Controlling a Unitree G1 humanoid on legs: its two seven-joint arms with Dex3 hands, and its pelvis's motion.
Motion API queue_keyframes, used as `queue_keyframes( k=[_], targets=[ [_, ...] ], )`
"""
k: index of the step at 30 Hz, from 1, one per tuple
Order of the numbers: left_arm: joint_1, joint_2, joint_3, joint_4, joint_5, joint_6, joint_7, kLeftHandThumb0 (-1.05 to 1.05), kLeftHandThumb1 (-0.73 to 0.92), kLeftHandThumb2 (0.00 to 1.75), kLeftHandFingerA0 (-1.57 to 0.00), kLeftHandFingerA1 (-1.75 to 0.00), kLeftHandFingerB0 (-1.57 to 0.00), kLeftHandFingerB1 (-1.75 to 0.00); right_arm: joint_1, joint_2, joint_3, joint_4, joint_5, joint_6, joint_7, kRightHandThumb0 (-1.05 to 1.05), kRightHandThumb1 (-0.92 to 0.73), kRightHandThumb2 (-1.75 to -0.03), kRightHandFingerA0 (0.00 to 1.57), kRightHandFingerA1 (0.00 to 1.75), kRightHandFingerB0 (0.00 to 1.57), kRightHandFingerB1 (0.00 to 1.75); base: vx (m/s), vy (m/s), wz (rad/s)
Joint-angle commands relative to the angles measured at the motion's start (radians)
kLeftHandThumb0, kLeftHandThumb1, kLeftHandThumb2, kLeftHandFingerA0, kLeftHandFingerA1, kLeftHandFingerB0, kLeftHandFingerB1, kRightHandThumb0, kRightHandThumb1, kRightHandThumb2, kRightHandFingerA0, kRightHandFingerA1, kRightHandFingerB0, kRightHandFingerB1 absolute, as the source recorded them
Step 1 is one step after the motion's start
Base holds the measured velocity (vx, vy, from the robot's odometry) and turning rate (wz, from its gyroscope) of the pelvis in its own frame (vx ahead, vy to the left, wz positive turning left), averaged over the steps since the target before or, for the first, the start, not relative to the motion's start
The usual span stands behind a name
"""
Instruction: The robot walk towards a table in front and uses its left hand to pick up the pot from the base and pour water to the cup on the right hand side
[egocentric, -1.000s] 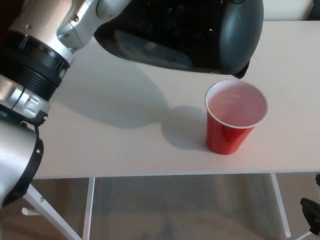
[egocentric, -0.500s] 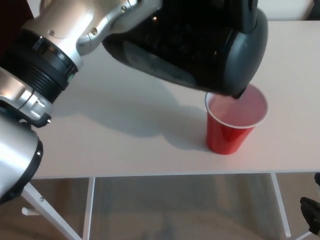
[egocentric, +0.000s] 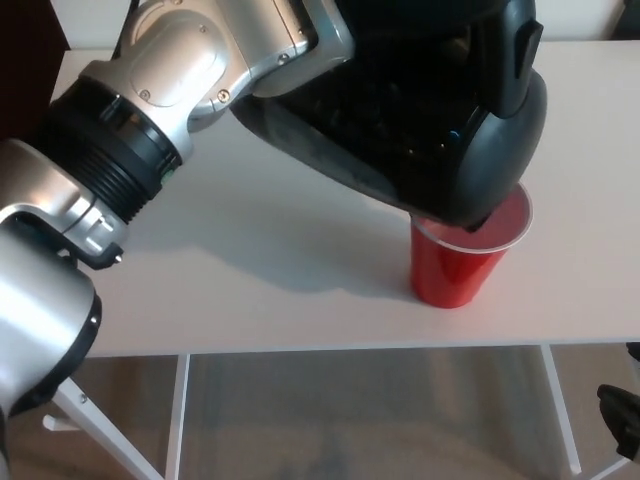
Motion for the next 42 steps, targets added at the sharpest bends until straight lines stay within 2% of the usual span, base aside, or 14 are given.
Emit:
queue_keyframes(
  k=[1, 10, 11, 14, 15, 19, 20, 22, 23, 26, 27, 29, 30, 42],
  targets=[
    [-0.029, 0.012, -0.005, -0.018, 0.059, 0.033, 0.030, -0.33, 0.40, 0.84, -1.30, -1.39, -0.90, -1.00, 0.002, -0.020, 0.003, 0.004, -0.021, -0.020, -0.012, -0.08, -0.48, -0.91, 0.41, 0.61, 0.20, 0.51, 0.00, 0.000, 0.00],
    [-0.029, 0.005, 0.011, -0.008, 0.066, 0.042, 0.059, -0.33, 0.54, 0.61, -1.03, -1.71, -0.94, -1.22, 0.001, -0.024, 0.007, 0.015, -0.029, -0.035, -0.012, -0.09, -0.48, -0.90, 0.40, 0.61, 0.20, 0.51, 0.00, 0.000, 0.00],
    [-0.035, 0.008, 0.014, 0.001, 0.059, 0.030, 0.060, -0.33, 0.40, 0.85, -1.32, -1.41, -0.97, -1.07, 0.002, -0.026, 0.009, 0.012, -0.034, -0.035, -0.016, -0.09, -0.48, -0.90, 0.39, 0.60, 0.20, 0.51, 0.00, 0.000, 0.00],
    [-0.037, -0.002, 0.048, 0.024, 0.008, 0.010, 0.060, -0.36, 0.40, 0.84, -1.34, -1.43, -0.97, -1.08, -0.001, -0.024, 0.007, 0.006, -0.028, -0.023, -0.012, -0.09, -0.48, -0.90, 0.38, 0.60, 0.20, 0.51, 0.00, 0.000, 0.00],
    [-0.045, -0.004, 0.070, 0.039, -0.029, -0.012, 0.039, -0.33, 0.52, 0.61, -1.05, -1.69, -0.97, -0.93, -0.004, -0.022, 0.004, 0.014, -0.025, -0.028, -0.011, -0.07, -0.48, -0.91, 0.37, 0.60, 0.19, 0.51, 0.00, 0.000, 0.00],
    [-0.063, 0.005, 0.130, 0.060, -0.061, -0.002, 0.017, -0.37, 0.47, 0.59, -1.00, -1.71, -0.94, -0.81, 0.004, -0.022, 0.002, 0.001, -0.026, -0.017, -0.016, -0.07, -0.48, -0.90, 0.36, 0.59, 0.19, 0.51, 0.00, 0.000, 0.00],
    [-0.066, 0.005, 0.144, 0.065, -0.076, -0.005, 0.011, -0.33, 0.40, 0.84, -1.31, -1.40, -0.90, -0.96, 0.002, -0.023, 0.005, 0.003, -0.031, -0.021, -0.020, -0.08, -0.48, -0.90, 0.36, 0.59, 0.19, 0.51, 0.00, 0.000, 0.00],
    [-0.069, 0.009, 0.165, 0.065, -0.086, -0.002, 0.003, -0.28, 0.53, 0.56, -0.99, -1.75, -0.88, -1.13, -0.002, -0.021, 0.002, 0.010, -0.029, -0.021, -0.020, -0.08, -0.48, -0.90, 0.36, 0.59, 0.20, 0.51, 0.00, 0.000, 0.00],
    [-0.068, -0.001, 0.205, 0.078, -0.138, -0.001, -0.010, -0.22, 0.57, 0.59, -0.95, -1.75, -0.73, -1.72, -0.001, -0.018, 0.003, 0.006, -0.027, -0.019, -0.019, -0.08, -0.48, -0.90, 0.35, 0.58, 0.20, 0.51, 0.00, 0.000, 0.00],
    [-0.053, -0.029, 0.307, 0.079, -0.266, 0.023, -0.090, -0.31, 0.45, 0.83, -1.22, -1.45, -0.99, -1.34, 0.001, -0.012, 0.002, 0.011, -0.023, -0.030, -0.014, -0.07, -0.48, -0.90, 0.34, 0.59, 0.20, 0.51, 0.00, 0.000, 0.00],
    [-0.047, -0.037, 0.345, 0.071, -0.316, 0.031, -0.127, -0.21, 0.60, 0.58, -0.93, -1.75, -0.61, -1.75, 0.004, -0.009, 0.004, 0.014, -0.026, -0.038, -0.014, -0.07, -0.48, -0.90, 0.35, 0.59, 0.21, 0.52, 0.00, 0.000, 0.00],
    [-0.038, -0.043, 0.399, 0.035, -0.365, 0.090, -0.206, -0.22, 0.58, 0.57, -0.94, -1.75, -0.76, -1.35, 0.008, -0.006, 0.001, 0.007, -0.020, -0.024, -0.013, -0.08, -0.47, -0.90, 0.34, 0.59, 0.21, 0.52, 0.00, 0.000, 0.00],
    [-0.035, -0.053, 0.467, 0.047, -0.436, 0.127, -0.223, -0.14, 0.59, 0.55, -0.85, -1.75, -0.61, -1.75, 0.009, -0.004, -0.005, 0.010, -0.009, -0.027, 0.000, -0.07, -0.48, -0.91, 0.31, 0.58, 0.19, 0.51, 0.00, 0.000, 0.00],
    [0.151, -0.063, 0.756, 0.017, -0.660, 0.288, -0.375, -0.11, 0.58, 0.54, -0.82, -1.75, -0.61, -1.75, 0.011, -0.001, -0.012, -0.006, 0.004, -0.007, 0.005, -0.04, -0.50, -0.92, 0.33, 0.59, 0.20, 0.52, 0.00, 0.000, 0.00]
  ],
)
